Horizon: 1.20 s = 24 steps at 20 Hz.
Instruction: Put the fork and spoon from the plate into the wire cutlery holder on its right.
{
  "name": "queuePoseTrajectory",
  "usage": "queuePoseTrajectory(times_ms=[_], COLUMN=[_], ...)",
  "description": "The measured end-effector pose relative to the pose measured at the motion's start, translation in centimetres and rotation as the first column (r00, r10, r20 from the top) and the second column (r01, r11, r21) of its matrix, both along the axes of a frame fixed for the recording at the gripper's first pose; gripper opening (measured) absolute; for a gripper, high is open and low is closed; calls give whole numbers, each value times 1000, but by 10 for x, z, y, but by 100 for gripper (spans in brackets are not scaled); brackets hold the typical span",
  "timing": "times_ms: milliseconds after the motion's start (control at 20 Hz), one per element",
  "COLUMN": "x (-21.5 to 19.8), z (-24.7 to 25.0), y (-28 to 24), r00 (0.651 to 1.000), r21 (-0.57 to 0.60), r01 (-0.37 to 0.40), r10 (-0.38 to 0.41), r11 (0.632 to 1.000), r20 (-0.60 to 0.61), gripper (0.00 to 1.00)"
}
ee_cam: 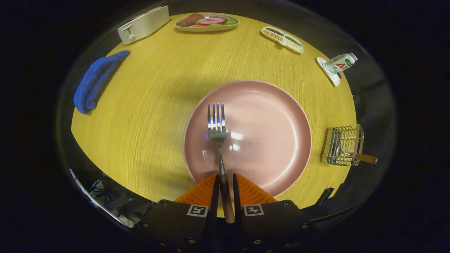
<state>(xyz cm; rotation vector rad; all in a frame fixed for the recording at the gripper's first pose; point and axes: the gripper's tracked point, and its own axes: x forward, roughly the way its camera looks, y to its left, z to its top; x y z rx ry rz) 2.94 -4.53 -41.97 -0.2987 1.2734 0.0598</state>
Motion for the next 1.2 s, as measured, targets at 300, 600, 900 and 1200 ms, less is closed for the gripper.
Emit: queuePoseTrajectory(times_ms=[300,600,900,1200], x=[2,12,21,25], z=[-3,21,56,97], y=[1,6,-7,-27], r00=[1000,999,995,988], r21=[35,28,-42,-102], r01=[25,23,22,53], r10=[-25,-25,-18,-37], r11=[999,999,999,993], r20=[3,44,94,152], gripper=[9,9,9,9])
